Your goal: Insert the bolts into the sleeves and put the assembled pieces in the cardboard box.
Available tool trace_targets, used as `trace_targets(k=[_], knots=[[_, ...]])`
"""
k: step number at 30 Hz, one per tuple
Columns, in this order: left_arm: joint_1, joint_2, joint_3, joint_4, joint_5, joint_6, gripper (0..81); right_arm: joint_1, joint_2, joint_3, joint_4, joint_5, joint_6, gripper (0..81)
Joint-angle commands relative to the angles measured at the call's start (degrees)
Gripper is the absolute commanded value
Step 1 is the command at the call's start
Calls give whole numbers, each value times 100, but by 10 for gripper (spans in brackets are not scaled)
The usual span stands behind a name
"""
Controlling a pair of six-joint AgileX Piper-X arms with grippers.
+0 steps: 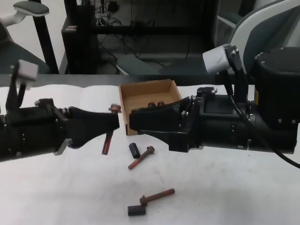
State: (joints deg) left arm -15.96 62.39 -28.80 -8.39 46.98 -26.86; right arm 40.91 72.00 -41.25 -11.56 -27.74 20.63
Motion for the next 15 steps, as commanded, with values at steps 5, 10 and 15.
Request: trace_targets(k=[5, 10, 15], knots=[[-14, -116, -1126, 2207, -501, 1591, 17, 16, -74, 6, 89, -66, -78, 6], [-14, -235, -1583, 2548, -546, 1597, 17, 29, -74, 6, 288, -66, -215, 6], [-26, -414, -1586, 1739, -539, 640, 17, 202, -74, 6, 361, -95, -304, 6]])
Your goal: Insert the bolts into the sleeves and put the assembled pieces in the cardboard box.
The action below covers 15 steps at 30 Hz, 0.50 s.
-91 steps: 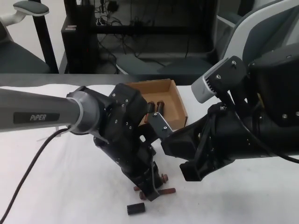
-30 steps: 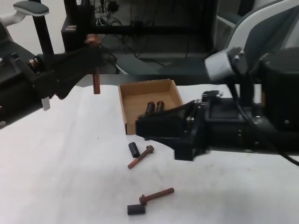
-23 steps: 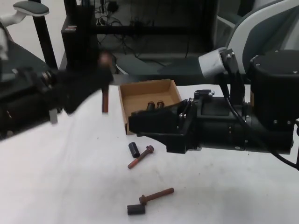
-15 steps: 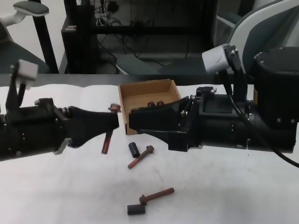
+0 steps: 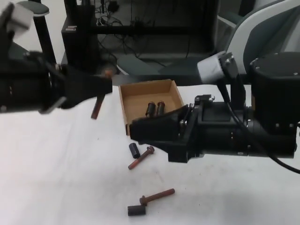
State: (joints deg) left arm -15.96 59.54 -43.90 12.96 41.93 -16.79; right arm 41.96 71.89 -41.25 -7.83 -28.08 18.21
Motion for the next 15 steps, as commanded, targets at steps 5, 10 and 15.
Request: trace_targets(k=[5, 10, 15], knots=[[-26, -281, -76, -1133, -37, -935, 17, 414, -63, 6, -22, -60, -62, 6], [-26, -281, -29, -1200, -37, -1155, 17, 511, -63, 6, -68, -6, 14, 6], [-162, -281, -29, -1479, -68, -1381, 17, 511, -63, -91, -101, 237, 34, 6]])
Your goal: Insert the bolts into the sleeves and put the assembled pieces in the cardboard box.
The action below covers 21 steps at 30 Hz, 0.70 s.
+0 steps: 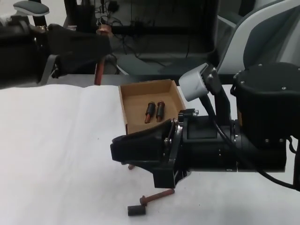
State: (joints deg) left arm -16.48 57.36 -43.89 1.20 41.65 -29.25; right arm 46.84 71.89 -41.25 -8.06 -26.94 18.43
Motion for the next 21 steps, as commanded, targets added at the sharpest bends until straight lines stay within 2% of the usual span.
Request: trace_targets(k=[1, 9, 21], knots=[[-192, -63, -30, -423, -108, -185, 17, 22, -63, -113, -78, 234, 12, 6], [-813, -63, 39, -678, -711, -209, 17, 22, -63, -166, -78, 783, 226, 6], [-802, -63, 158, -400, -1071, 178, 17, 11, -63, -166, -536, 1156, 842, 6]])
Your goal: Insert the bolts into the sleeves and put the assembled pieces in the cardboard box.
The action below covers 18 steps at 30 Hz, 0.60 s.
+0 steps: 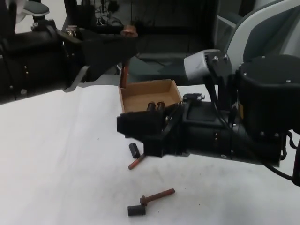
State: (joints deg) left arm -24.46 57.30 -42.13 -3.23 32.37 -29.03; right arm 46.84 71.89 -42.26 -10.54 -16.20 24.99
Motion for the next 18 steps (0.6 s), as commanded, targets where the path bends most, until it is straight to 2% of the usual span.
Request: trace_targets(k=[1, 18], knots=[[-5, -57, -18, 43, -140, 188, 17, 11, -63, -65, -317, 85, 215, 6], [-32, -57, -18, -25, -276, 200, 17, 11, -63, -65, -579, 85, 468, 6]])
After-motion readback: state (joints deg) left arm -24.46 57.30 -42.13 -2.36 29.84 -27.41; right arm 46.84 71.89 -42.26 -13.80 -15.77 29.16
